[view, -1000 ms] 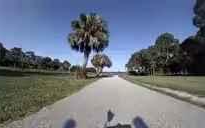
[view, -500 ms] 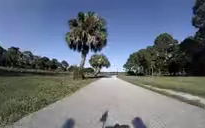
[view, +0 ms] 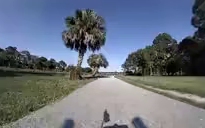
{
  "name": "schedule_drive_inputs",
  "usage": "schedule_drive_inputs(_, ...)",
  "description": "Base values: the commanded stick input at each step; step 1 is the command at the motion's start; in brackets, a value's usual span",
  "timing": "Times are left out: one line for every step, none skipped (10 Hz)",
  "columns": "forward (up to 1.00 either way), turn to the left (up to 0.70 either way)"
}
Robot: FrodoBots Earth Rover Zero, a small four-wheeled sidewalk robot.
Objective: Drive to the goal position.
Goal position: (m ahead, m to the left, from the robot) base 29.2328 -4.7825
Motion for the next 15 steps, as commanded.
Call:
schedule_drive_inputs(0.7,0.0)
schedule_drive_inputs(0.7,0.0)
schedule_drive_inputs(0.7,0.0)
schedule_drive_inputs(0.7,0.0)
schedule_drive_inputs(0.7,0.0)
schedule_drive_inputs(0.7,0.0)
schedule_drive_inputs(0.7,0.13)
schedule_drive_inputs(0.7,0.32)
schedule_drive_inputs(0.7,0.35)
schedule_drive_inputs(0.7,0.35)
schedule_drive_inputs(0.7,0.0)
schedule_drive_inputs(0.7,0.0)
schedule_drive_inputs(0.7,0.0)
schedule_drive_inputs(0.7,0.0)
schedule_drive_inputs(0.7,0.0)
